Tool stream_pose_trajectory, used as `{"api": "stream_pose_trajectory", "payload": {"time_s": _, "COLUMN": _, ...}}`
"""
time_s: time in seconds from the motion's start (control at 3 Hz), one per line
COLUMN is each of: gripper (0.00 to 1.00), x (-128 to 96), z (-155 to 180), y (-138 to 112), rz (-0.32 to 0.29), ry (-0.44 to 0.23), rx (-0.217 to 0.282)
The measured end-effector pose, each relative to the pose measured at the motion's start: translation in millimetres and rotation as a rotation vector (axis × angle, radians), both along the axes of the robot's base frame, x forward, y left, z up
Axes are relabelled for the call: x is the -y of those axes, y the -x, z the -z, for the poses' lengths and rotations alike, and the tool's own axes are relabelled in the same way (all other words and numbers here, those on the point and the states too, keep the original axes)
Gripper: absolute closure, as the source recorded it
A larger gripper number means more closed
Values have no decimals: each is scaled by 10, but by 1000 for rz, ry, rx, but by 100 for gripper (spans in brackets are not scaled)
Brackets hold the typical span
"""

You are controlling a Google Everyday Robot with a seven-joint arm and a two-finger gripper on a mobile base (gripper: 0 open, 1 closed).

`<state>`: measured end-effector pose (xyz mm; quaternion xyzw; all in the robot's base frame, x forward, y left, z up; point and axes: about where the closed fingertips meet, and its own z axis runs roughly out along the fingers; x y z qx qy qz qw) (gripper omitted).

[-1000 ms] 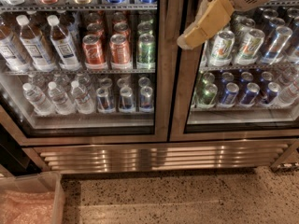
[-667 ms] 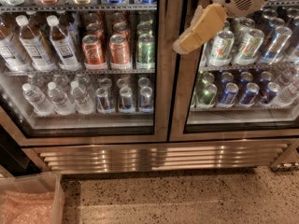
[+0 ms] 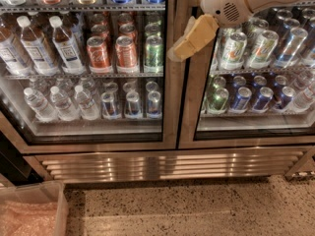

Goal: Open left fridge door

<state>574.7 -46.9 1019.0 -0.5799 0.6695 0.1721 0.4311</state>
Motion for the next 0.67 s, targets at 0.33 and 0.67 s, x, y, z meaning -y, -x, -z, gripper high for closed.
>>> {"api": "stream_pose_trajectory", "payload": {"time_s": 0.33, "gripper": 0, "x": -19, "z": 2, "y": 17, "rz": -4, "ry": -3, "rx": 0}}
{"api": "stream_pose_trajectory", "payload": {"time_s": 0.67, "gripper": 0, "x": -146, "z": -16, "y": 6, "rz": -34, "ry": -23, "rx": 4}}
